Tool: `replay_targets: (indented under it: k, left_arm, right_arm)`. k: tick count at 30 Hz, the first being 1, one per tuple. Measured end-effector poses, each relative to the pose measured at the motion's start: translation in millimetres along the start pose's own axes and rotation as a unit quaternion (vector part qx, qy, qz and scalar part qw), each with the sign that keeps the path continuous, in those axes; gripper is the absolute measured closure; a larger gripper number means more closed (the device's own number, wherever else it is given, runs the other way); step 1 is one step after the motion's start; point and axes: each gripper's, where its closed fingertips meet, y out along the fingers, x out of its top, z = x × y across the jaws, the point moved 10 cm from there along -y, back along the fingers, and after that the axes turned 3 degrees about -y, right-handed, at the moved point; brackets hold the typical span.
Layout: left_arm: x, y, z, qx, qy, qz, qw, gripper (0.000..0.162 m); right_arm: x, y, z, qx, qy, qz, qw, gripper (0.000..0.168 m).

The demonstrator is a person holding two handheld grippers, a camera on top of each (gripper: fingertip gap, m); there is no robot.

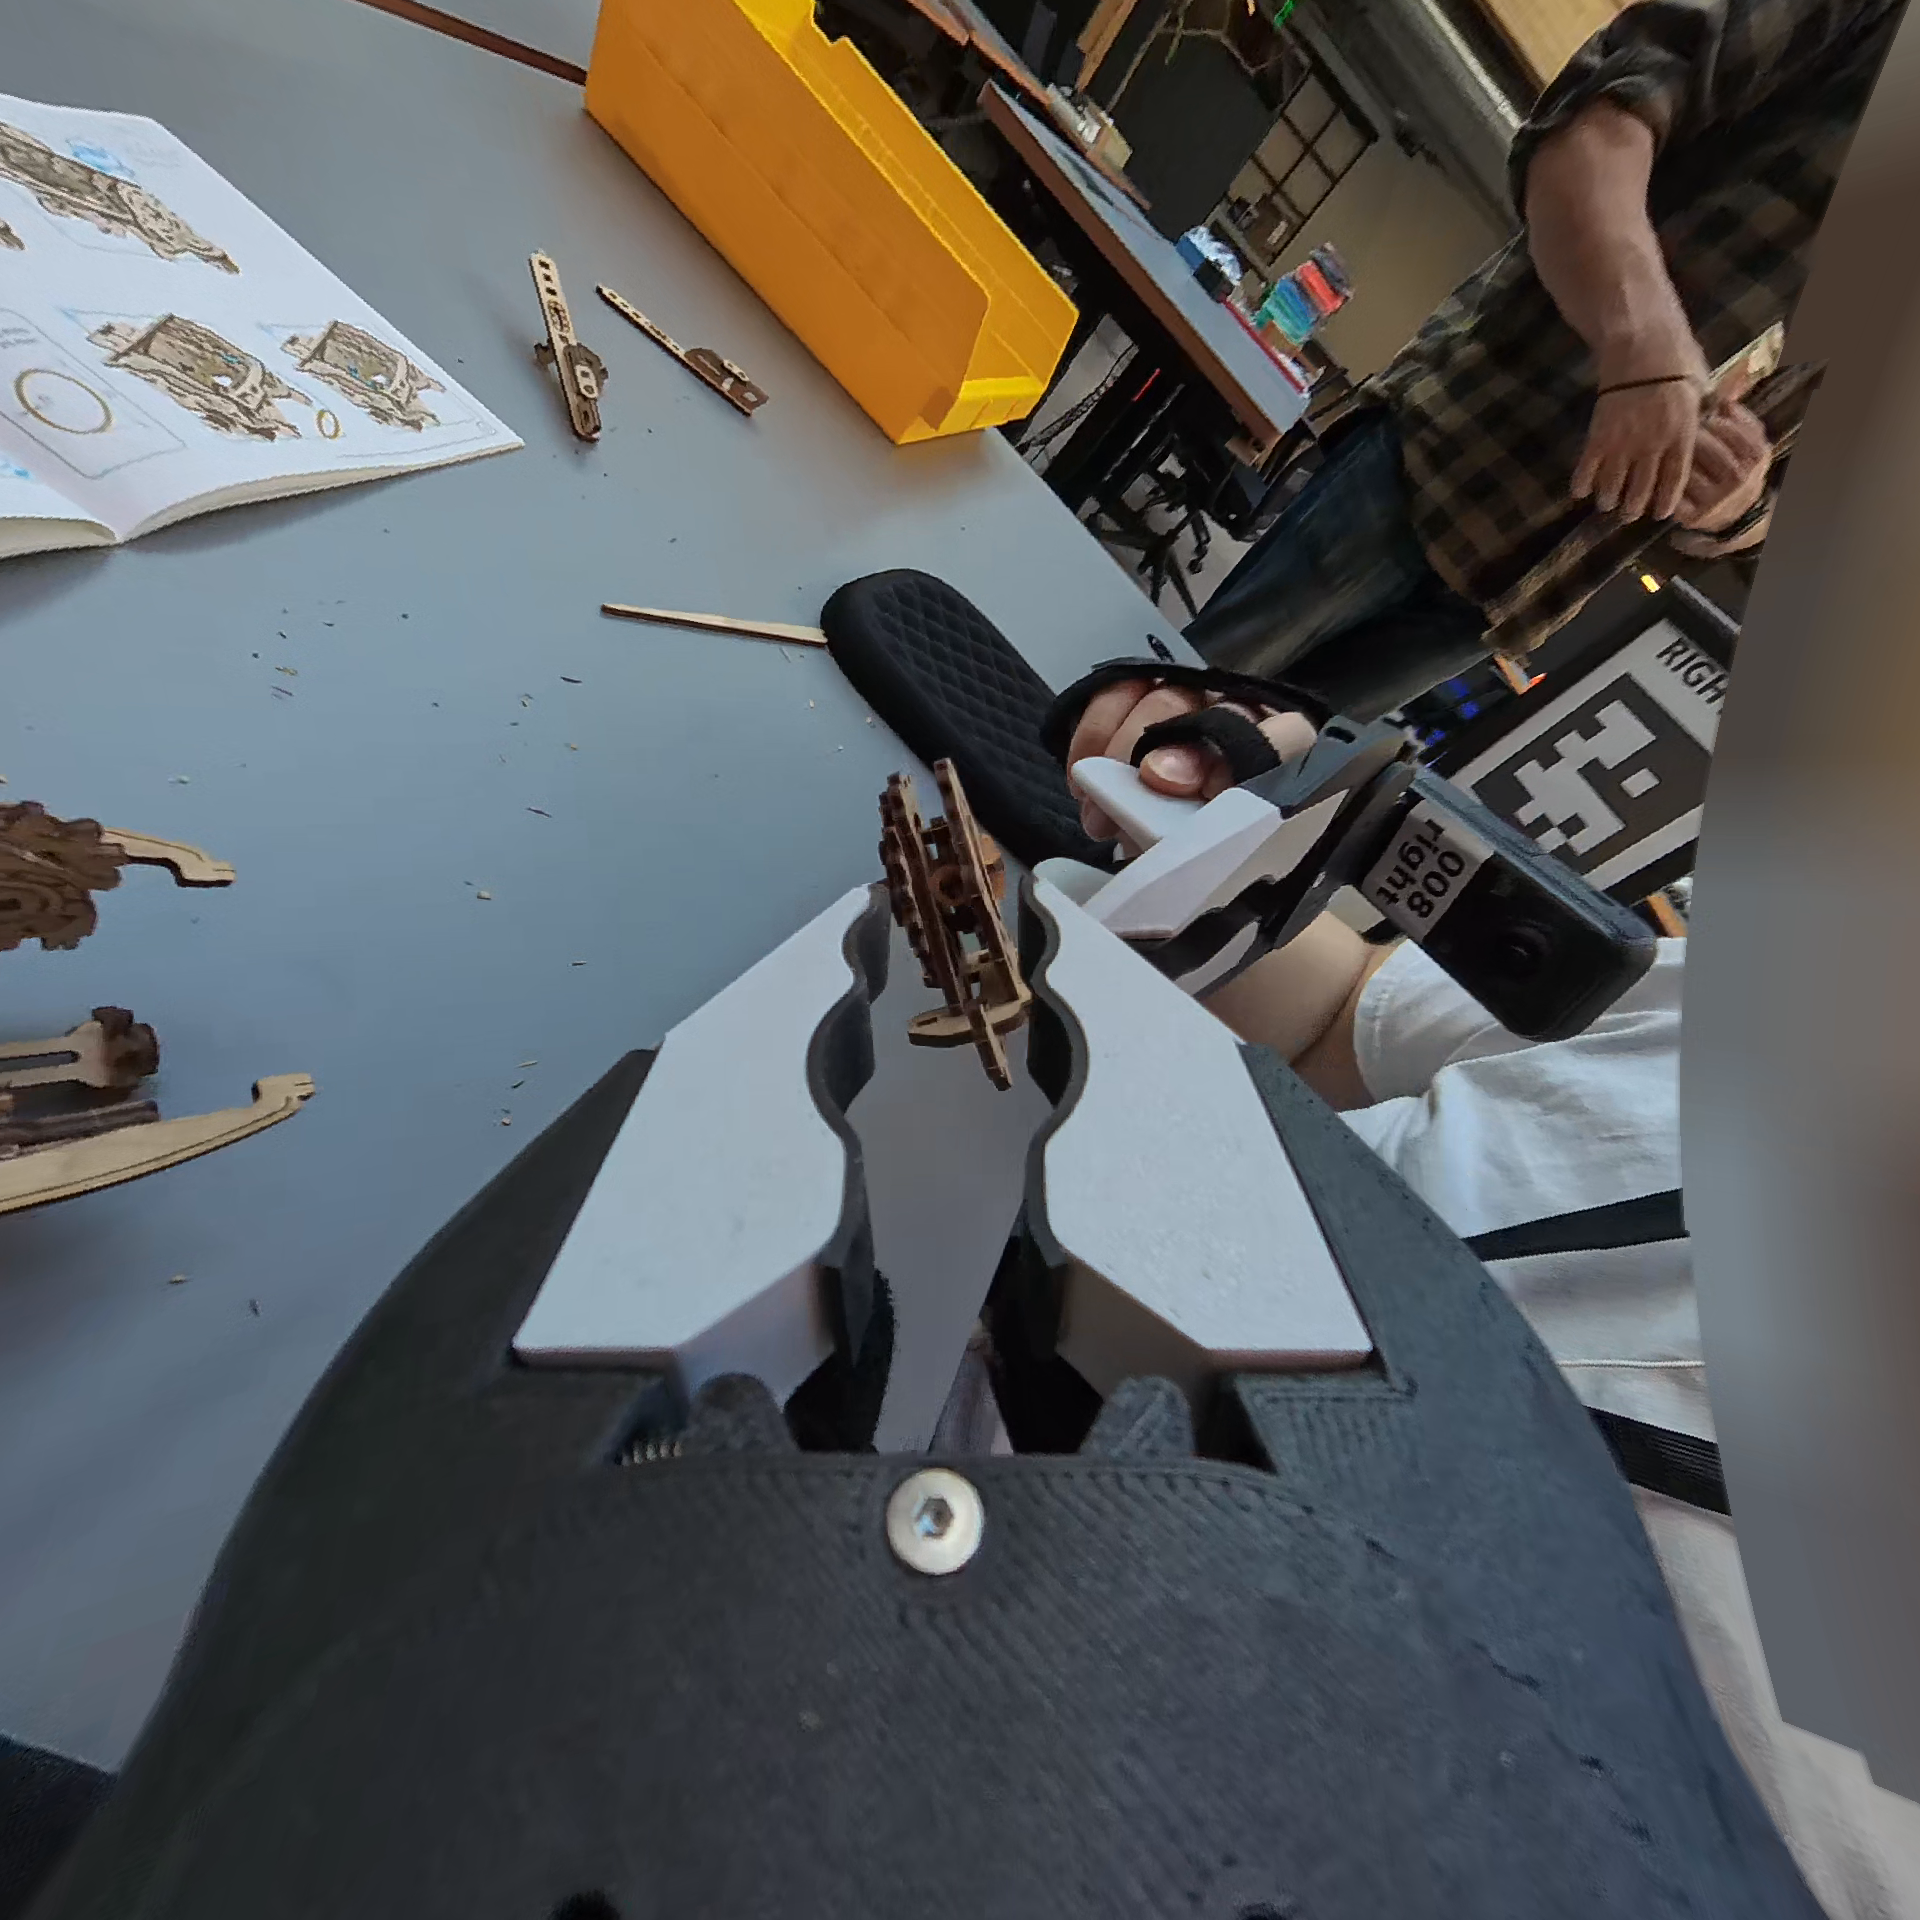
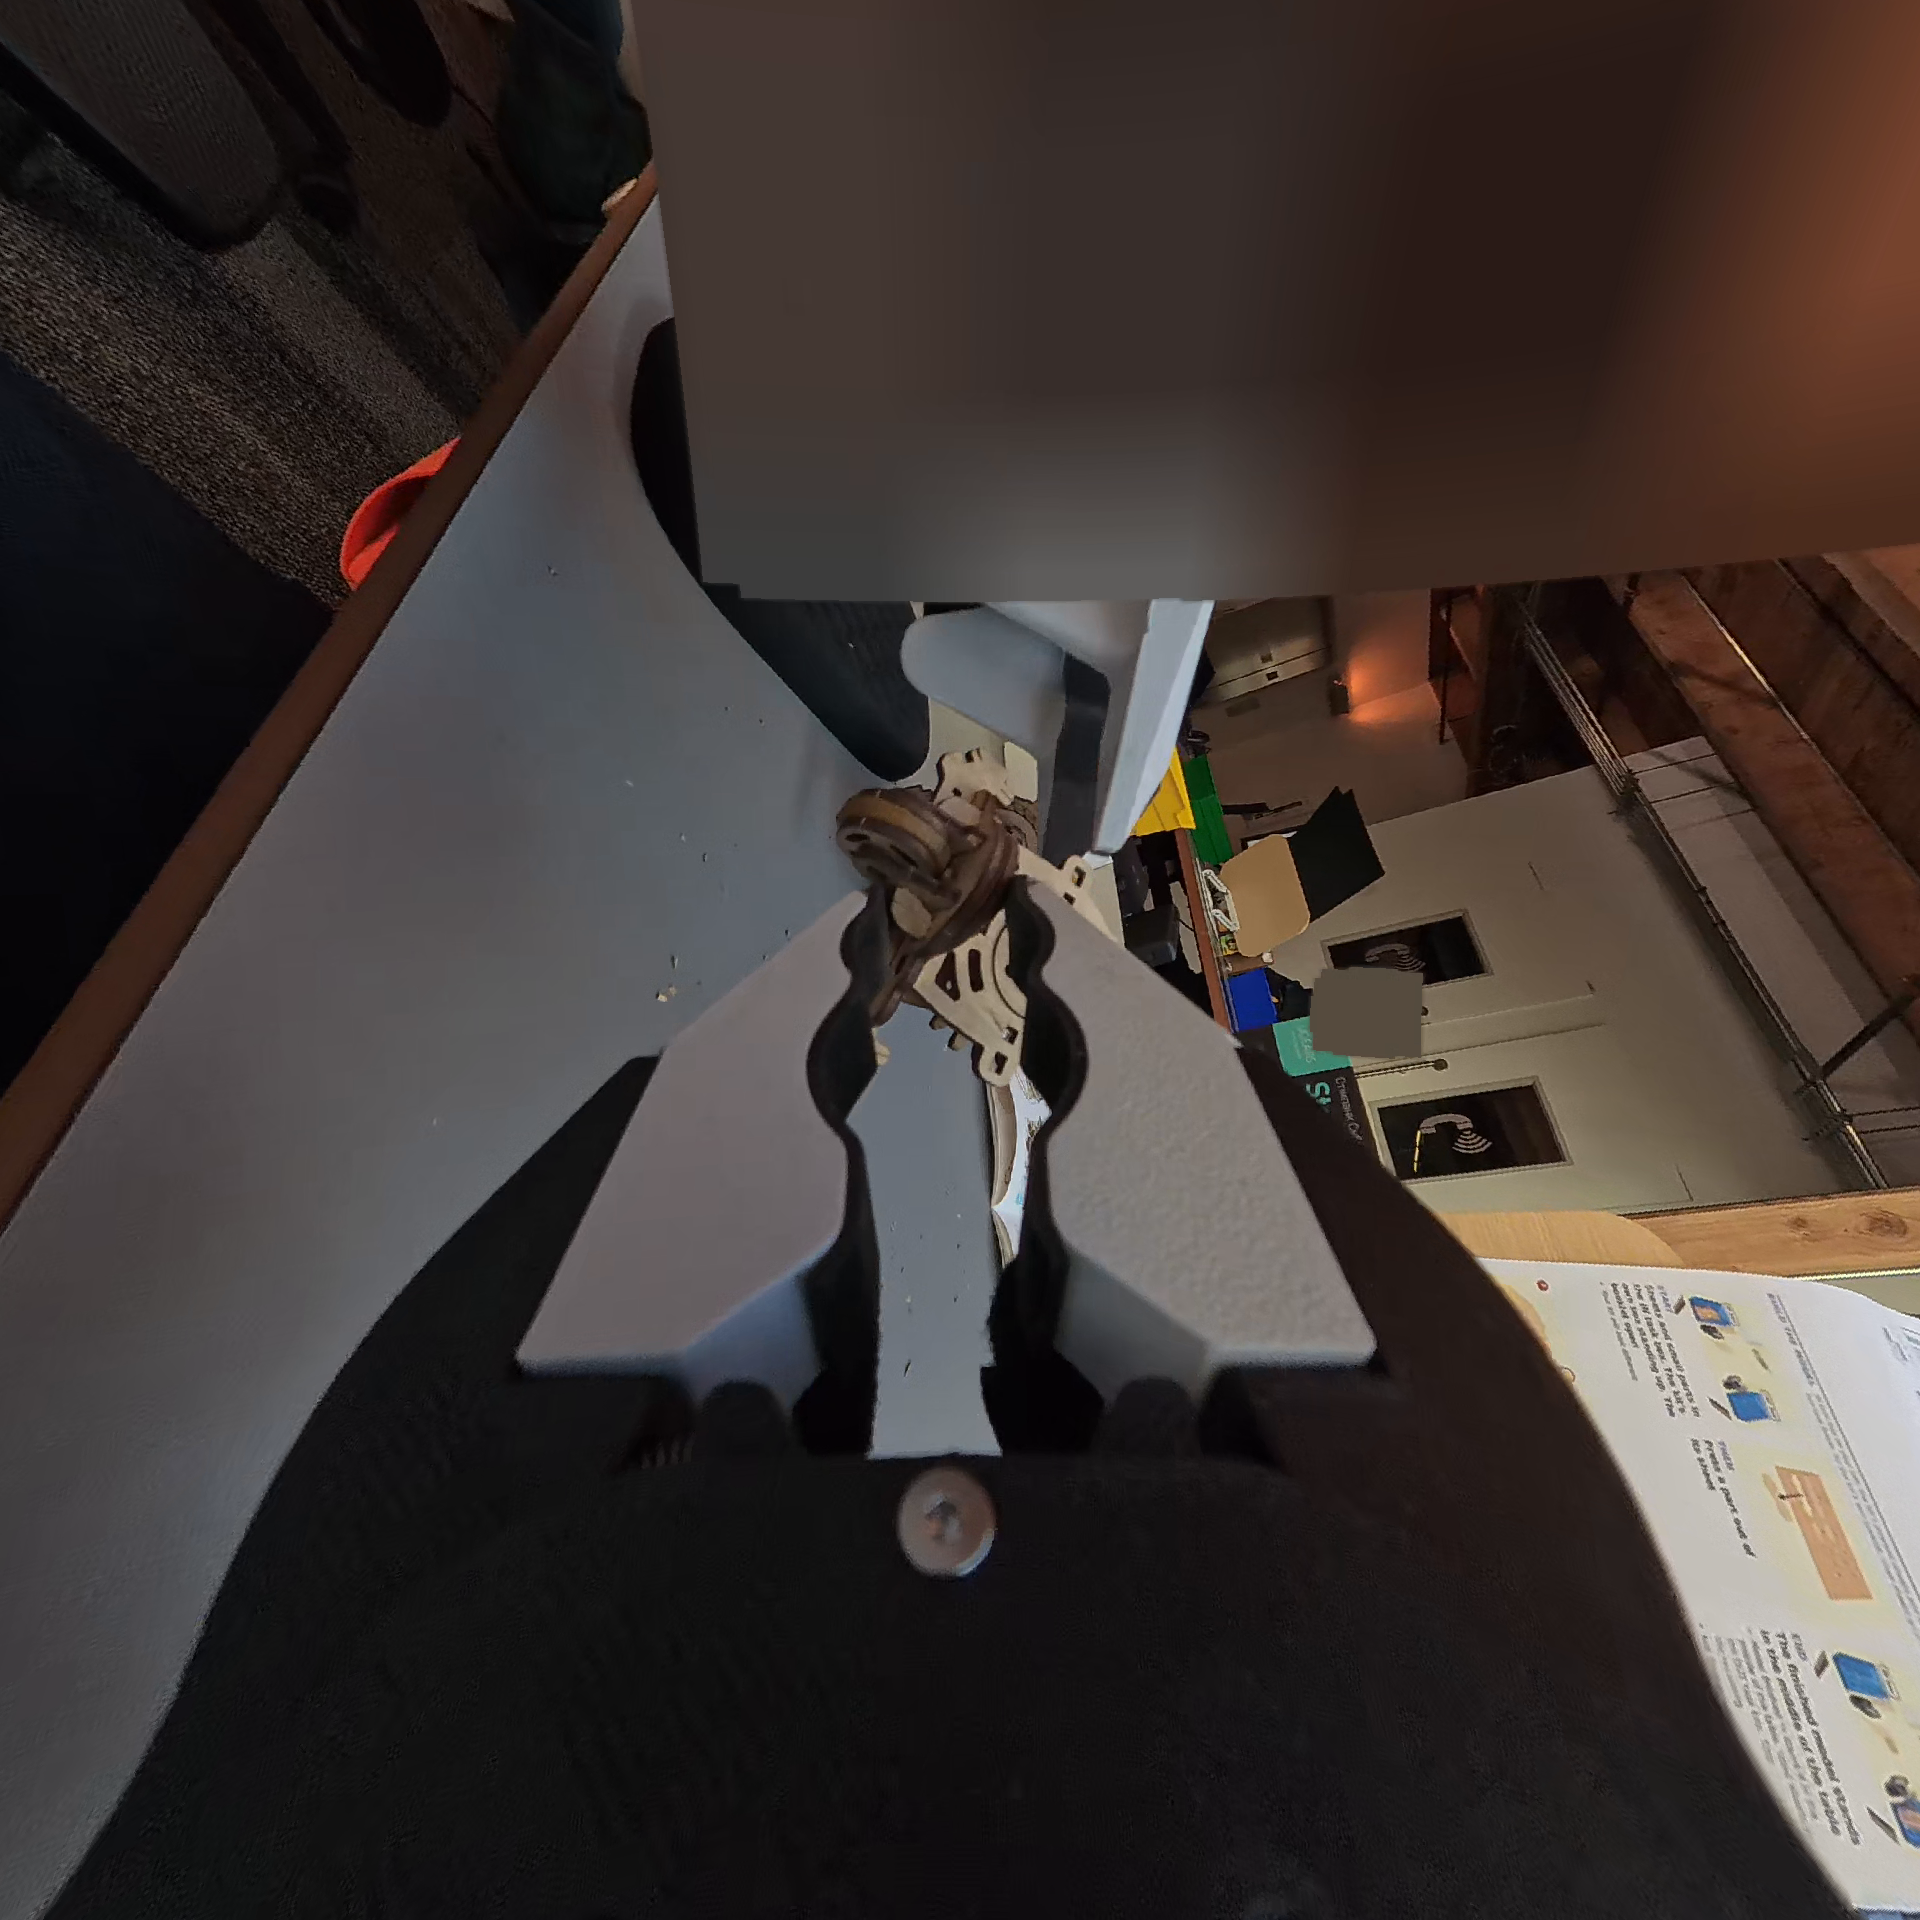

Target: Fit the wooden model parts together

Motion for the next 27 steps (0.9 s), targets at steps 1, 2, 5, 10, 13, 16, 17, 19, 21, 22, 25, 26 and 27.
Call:
replay_targets:
  k: [1,2,5,10,13,16,17,19,21,22,25,26,27]
  left_arm:
    - [-0.4,1.5,-0.7,0.013,0.011,0.006,1.0,0.141]
    - [-0.9,2.7,-1.4,0.021,0.02,0.01,1.0,0.145]
    - [-2.4,5.1,-2.6,0.047,0.044,0.02,0.998,0.148]
    - [-3.9,3.5,-1.5,0.055,0.049,0.026,0.997,0.147]
    - [-6.6,6.4,-0.4,0.038,0.039,0.044,0.998,0.142]
    - [-7.7,10.2,1.8,0.039,0.039,0.043,0.998,0.146]
    - [-7.3,10.4,2.6,0.041,0.039,0.037,0.998,0.146]
    - [-6.9,10.9,4.8,0.039,0.033,0.035,0.998,0.146]
    - [-6.3,10.3,6.7,0.033,0.027,0.027,0.999,0.146]
    - [-6.2,9.7,7.7,0.031,0.024,0.023,0.999,0.146]
    - [-6.0,6.2,11.4,0.039,0.023,0.004,0.999,0.147]
    - [-5.9,4.4,12.4,0.043,0.024,-0.004,0.999,0.147]
    - [-5.8,2.5,13.3,0.047,0.027,-0.013,0.998,0.147]
  right_arm:
    - [0.7,0.7,0.1,0.0,-0.002,0.0,1.0,0.146]
    - [1.3,1.6,0.5,0.002,-0.003,0.0,1.0,0.146]
    - [2.2,4.1,2.7,0.01,-0.011,0.005,1.0,0.146]
    - [2.5,6.5,4.8,0.017,-0.026,0.012,0.999,0.146]
    - [2.2,6.1,2.5,0.017,-0.026,0.008,0.999,0.145]
    - [0.8,7.4,1.8,0.021,-0.032,0.014,0.999,0.146]
    - [-0.7,8.0,1.7,0.018,-0.038,0.018,0.999,0.146]
    - [-2.2,8.8,1.2,0.018,-0.036,0.018,0.999,0.146]
    - [-3.4,9.6,0.9,0.011,-0.031,0.017,0.999,0.146]
    - [-4.1,10.0,0.9,0.008,-0.031,0.017,0.999,0.146]
    - [-8.6,11.9,0.7,0.0,-0.023,0.029,0.999,0.147]
    - [-10.3,12.3,0.3,-0.004,-0.017,0.032,0.999,0.146]
    - [-11.8,12.4,-0.3,-0.006,-0.008,0.033,0.999,0.146]
